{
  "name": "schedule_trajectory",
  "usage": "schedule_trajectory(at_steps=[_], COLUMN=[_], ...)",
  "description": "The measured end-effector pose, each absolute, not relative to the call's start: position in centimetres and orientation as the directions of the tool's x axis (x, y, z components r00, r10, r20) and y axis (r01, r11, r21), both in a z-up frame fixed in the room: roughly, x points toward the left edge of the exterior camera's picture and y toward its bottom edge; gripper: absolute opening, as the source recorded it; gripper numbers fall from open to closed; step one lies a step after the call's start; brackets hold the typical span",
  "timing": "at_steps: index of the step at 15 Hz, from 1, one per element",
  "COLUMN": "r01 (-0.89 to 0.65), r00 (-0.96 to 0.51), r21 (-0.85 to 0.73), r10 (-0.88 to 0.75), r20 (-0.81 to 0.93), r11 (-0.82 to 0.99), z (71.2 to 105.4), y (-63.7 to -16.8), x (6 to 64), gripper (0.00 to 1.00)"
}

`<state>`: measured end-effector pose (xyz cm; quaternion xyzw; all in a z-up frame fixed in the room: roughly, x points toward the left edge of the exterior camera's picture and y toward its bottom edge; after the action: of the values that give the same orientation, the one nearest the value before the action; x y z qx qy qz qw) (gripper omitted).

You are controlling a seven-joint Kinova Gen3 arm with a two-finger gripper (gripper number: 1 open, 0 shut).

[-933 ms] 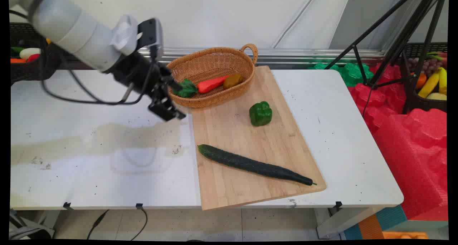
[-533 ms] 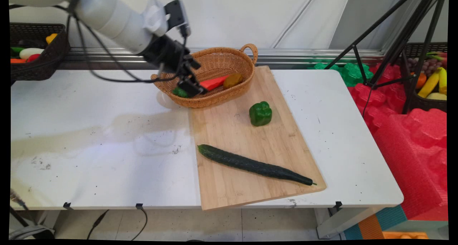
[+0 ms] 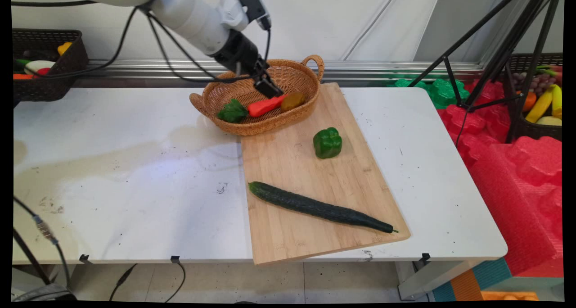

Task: Pick up the potato from the vegetable basket

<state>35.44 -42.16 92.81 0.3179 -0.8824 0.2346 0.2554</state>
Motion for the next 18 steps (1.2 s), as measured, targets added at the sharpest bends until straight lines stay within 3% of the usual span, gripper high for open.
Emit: schedule_trajectory(at_steps=[9, 18], r01=[-0.729, -0.741], r00=[-0.645, -0.62], r21=[-0.224, -0.136], r10=[-0.538, -0.594], r20=[0.543, 0.513], r11=[0.647, 0.657], z=[88.1, 84.3], y=[-51.0, -55.9], x=[33.9, 32.7], gripper=[1.0, 1.0])
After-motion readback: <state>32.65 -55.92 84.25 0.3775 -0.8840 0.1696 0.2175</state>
